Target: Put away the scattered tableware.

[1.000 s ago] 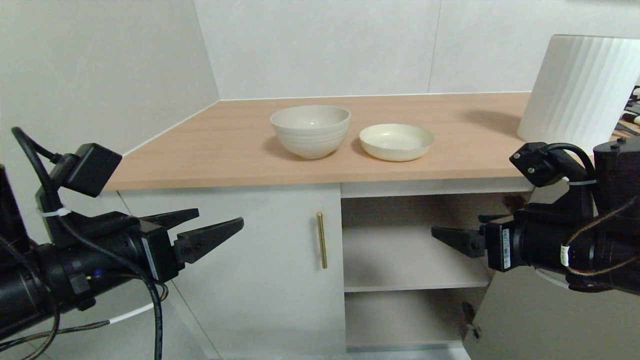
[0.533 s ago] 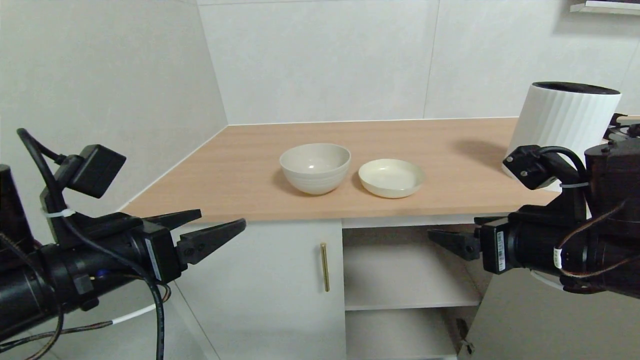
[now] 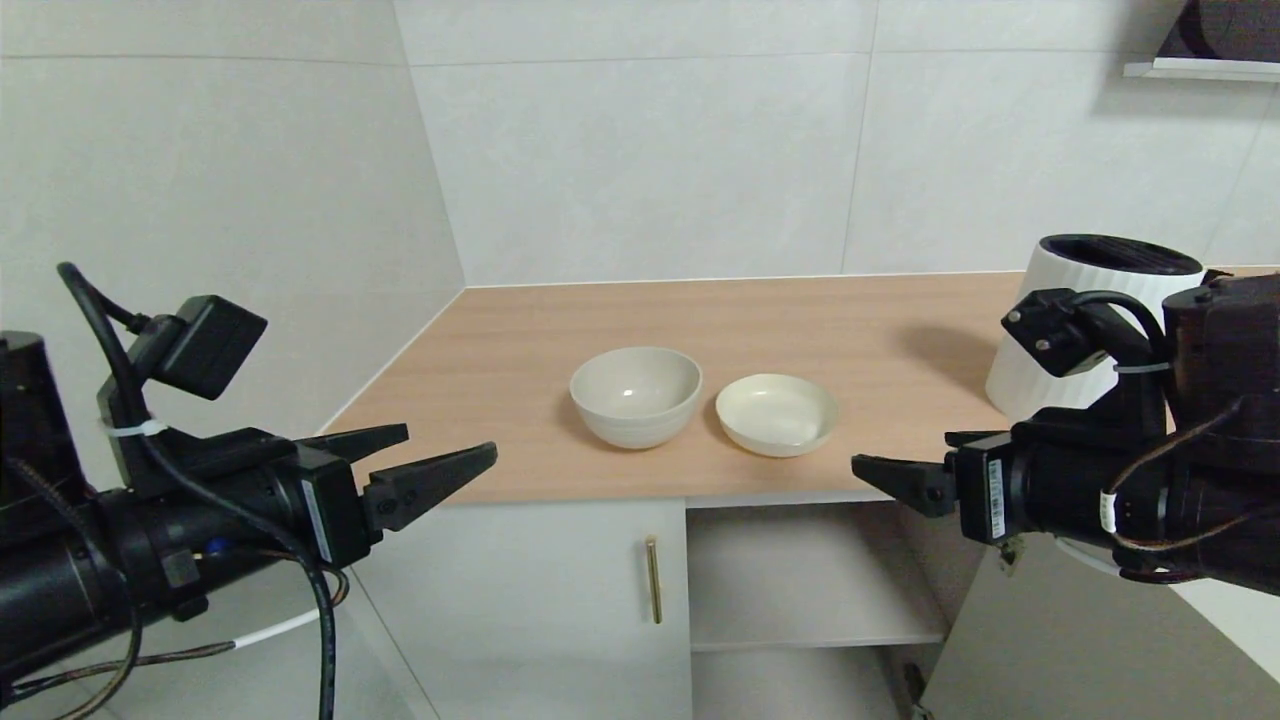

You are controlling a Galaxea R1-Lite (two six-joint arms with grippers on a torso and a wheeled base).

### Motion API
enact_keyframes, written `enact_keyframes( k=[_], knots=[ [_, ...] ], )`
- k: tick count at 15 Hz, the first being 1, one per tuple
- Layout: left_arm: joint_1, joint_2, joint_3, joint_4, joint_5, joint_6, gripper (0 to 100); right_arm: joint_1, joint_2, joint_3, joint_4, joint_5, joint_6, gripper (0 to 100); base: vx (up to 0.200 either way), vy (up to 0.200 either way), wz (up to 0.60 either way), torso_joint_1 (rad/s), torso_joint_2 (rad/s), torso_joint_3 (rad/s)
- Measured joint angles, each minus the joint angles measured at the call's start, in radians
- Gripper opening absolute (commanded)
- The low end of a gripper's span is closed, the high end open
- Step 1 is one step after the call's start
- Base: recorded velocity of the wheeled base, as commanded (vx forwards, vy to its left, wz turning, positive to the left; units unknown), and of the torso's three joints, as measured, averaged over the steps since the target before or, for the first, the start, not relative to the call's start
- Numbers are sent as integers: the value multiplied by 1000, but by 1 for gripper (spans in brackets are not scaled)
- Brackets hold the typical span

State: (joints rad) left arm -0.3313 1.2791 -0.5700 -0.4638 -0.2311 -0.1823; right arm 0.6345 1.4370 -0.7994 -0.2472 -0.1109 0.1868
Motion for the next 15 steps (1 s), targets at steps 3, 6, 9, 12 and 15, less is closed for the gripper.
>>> enact_keyframes(
  k=[3, 6, 9, 12, 15],
  knots=[
    [-1, 12, -39, 4, -41, -27, 100, 0, 41, -8, -151, -1, -60, 100, 0, 0, 0, 64, -144, -84],
    [-3, 29, -181, 54, -41, -65, 100, -36, 116, -61, -221, -1, -123, 100, 0, 0, 0, 0, 0, 0],
    [0, 45, -294, 300, -55, -84, 100, -51, 160, -177, -14, -7, -13, 100, 0, 0, 0, 0, 0, 0],
    [3, 91, -344, 341, -66, -111, 100, -57, 183, -275, 161, -4, 120, 100, 0, 0, 0, 0, 0, 0],
    [4, 143, -384, 341, -64, -222, 100, -73, 212, -328, 195, -20, 159, 100, 0, 0, 0, 0, 0, 0]
  ],
)
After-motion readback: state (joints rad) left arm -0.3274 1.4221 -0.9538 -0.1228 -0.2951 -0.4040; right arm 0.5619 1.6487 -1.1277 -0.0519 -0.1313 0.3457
